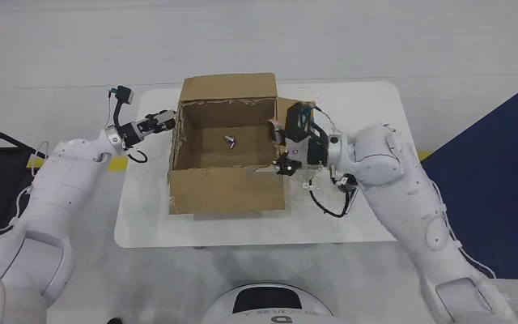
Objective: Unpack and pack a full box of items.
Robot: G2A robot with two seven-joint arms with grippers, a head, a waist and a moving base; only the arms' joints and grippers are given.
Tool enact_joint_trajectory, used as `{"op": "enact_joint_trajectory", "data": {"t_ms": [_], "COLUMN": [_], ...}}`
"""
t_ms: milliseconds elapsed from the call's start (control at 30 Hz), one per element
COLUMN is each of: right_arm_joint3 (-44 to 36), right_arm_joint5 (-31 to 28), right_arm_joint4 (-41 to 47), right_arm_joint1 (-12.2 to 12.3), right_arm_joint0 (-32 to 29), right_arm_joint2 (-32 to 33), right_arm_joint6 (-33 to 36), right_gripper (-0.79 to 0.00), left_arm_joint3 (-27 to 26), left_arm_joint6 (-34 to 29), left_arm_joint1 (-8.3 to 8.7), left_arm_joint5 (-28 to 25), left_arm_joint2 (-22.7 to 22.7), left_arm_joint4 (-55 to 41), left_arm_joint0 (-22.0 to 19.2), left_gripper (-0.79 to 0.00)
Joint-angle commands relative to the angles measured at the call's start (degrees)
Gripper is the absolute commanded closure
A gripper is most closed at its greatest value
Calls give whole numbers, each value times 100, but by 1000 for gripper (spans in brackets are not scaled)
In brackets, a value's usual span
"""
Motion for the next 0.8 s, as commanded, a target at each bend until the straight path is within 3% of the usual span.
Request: {"op": "enact_joint_trajectory", "data": {"t_ms": [0, 100, 367, 433, 533, 567, 633, 667, 733, 767], "right_arm_joint3": [554, 1104, 1104, 1255, 1721, 1961, 2454, 2690, 3207, 3436], "right_arm_joint5": [291, 632, 632, 1111, 1920, 2105, 2412, 2546, 2855, 2890], "right_arm_joint4": [-71, -215, -215, -406, -307, -274, -304, -373, -568, -540], "right_arm_joint1": [-186, -428, -428, -459, -746, -866, -1120, -1249, -1513, -1647], "right_arm_joint0": [745, 1340, 1340, 1399, 1999, 2221, 2605, 2768, 3032, 3124], "right_arm_joint2": [-728, -1380, -1380, -1480, -2076, -2270, -2649, -2842, -3210, -3346], "right_arm_joint6": [34, -51, -51, 129, 635, 680, 631, 613, 589, 532], "right_gripper": [-785, -785, -785, -785, -785, -650, -582, -594, -733, -674], "left_arm_joint3": [0, 0, 0, 0, 0, 0, 0, 0, 0, 0], "left_arm_joint6": [0, 0, 0, 0, 0, 0, 0, 0, 0, 0], "left_arm_joint1": [0, 0, 0, 0, 0, 0, 0, 0, 0, 0], "left_arm_joint5": [0, 0, 0, 0, 0, 0, 0, 0, 0, 0], "left_arm_joint2": [0, 0, 0, 0, 0, 0, 0, 0, 0, 0], "left_arm_joint4": [0, 0, 0, 0, 0, 0, 0, 0, 0, 0], "left_arm_joint0": [0, 0, 0, 0, 0, 0, 0, 0, 0, 0], "left_gripper": [-785, -785, -785, -785, -785, -785, -785, -785, -785, -785]}}
